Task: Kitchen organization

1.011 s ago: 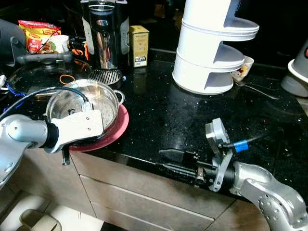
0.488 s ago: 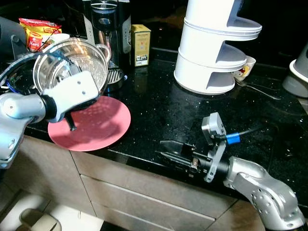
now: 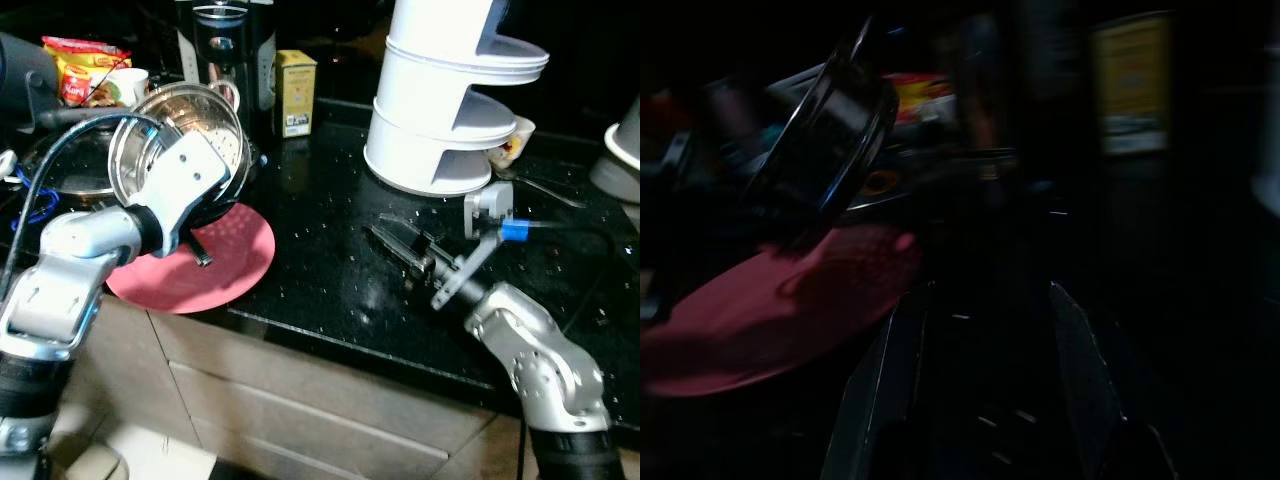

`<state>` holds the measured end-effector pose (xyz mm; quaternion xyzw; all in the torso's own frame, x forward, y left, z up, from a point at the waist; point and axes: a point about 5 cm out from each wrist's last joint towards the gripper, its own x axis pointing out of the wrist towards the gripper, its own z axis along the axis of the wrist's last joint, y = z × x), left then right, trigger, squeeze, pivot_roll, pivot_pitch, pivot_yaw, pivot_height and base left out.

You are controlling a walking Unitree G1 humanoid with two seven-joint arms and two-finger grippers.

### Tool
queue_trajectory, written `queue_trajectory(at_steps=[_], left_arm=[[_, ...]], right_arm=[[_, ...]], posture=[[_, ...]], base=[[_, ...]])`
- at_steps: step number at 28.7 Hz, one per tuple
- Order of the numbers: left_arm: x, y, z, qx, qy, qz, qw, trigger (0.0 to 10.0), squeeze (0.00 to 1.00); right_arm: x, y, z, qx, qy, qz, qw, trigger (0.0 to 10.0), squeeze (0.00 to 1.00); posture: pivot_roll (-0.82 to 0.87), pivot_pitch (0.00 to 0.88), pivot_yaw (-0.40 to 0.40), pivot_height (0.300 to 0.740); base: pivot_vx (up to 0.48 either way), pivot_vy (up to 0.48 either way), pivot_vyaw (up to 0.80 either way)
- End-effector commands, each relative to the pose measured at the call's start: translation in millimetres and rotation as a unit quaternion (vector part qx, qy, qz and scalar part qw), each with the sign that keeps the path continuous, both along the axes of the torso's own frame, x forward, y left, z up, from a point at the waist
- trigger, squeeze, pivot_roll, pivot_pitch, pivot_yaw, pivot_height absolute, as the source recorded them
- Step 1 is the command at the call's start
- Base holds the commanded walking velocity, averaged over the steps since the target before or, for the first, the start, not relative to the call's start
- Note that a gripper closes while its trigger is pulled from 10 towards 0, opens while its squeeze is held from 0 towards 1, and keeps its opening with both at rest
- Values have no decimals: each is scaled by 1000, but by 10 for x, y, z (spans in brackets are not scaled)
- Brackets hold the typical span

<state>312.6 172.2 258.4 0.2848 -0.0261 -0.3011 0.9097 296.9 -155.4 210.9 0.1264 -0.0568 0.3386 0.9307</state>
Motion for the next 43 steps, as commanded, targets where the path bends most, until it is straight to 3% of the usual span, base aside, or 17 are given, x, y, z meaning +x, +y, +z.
queue_trajectory(at_steps=[1,5,11,16,31,43], left_arm=[[-28,-86,79,-7,-17,-13,1000,10000,0],[-23,-79,103,-10,-17,-9,1000,10000,0],[-24,-11,158,28,-21,-5,999,10000,0],[-34,-72,161,32,-18,-16,999,10000,0],[-32,-167,162,37,-18,-29,999,10000,0],[-30,-186,185,36,-19,-33,999,10000,0]], right_arm=[[31,-97,-4,4,0,-28,1000,10000,0],[41,-96,0,6,-3,-34,999,10000,0],[39,-75,1,24,-6,-41,999,10000,0],[37,-68,1,24,-6,-42,999,10000,0],[60,-34,45,42,-14,-41,998,10000,0],[74,-46,63,51,-13,-43,998,10000,0]], posture=[[-30,0,-43,740],[-28,0,-41,740],[-27,0,-30,740],[-29,0,-27,740],[-26,0,-28,740],[-26,0,-27,740]], base=[[0,0,-800],[0,0,-800],[0,0,-133],[0,0,0],[0,-360,0],[0,-419,-800]])
